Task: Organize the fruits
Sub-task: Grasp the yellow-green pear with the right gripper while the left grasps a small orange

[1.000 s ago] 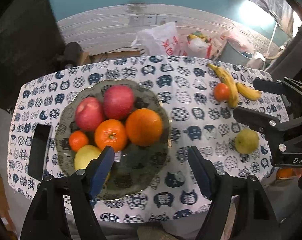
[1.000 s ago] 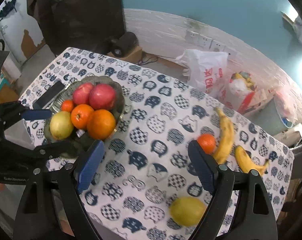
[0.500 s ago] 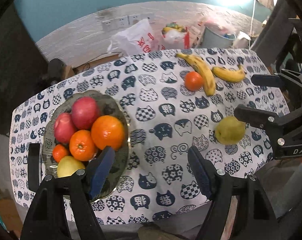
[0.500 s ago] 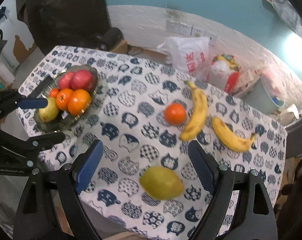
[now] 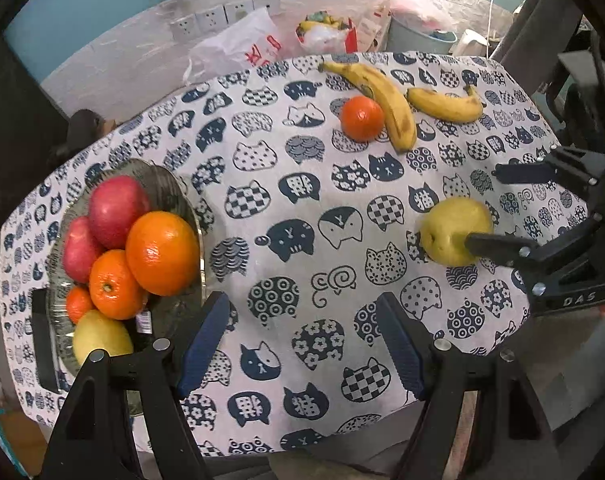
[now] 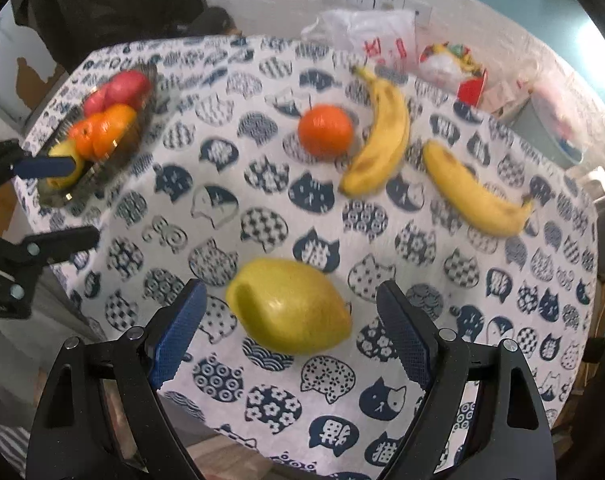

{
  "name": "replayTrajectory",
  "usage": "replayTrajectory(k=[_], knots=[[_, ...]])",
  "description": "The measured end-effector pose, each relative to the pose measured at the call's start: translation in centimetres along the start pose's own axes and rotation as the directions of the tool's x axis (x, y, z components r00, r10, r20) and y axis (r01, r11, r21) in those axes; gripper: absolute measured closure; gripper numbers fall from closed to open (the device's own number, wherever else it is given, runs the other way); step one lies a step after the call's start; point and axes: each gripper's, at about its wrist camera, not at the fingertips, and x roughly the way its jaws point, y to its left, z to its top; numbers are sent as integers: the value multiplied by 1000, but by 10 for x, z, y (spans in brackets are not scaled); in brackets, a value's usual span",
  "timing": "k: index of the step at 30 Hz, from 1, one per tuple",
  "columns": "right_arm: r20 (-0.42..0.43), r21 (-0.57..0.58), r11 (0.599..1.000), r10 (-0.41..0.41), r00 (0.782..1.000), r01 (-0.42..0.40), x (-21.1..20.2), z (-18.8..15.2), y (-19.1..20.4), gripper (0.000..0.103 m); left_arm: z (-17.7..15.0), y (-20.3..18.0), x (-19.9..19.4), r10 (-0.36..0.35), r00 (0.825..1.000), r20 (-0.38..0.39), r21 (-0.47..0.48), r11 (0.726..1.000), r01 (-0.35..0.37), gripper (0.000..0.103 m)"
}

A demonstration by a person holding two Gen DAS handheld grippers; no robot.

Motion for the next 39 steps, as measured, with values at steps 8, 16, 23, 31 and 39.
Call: replayTrajectory(k=[8,16,23,31,39], knots=[[-51,-56,998,3,999,-6,26,-4,4,17,2,-5,17,-7,999,-35,9,1000,7,26],[-86,-97,995,7,996,-15,42,-4,7,18,3,-2,27,-16,998,-55,1,1000,16,26],[-88,-115,993,2,996,-12,43,-5,9,22,8,-4,34,-26,998,-64,-7,1000,26,26],[-46,-36,999,-21,999,20,33,-4,-10,23,23,-7,34,-35,998,-48,-26,999,33,26],[59,126,991,-61,996,53,6,7,-50,23,54,-10,40,-43,999,-14,-51,998,42,26]])
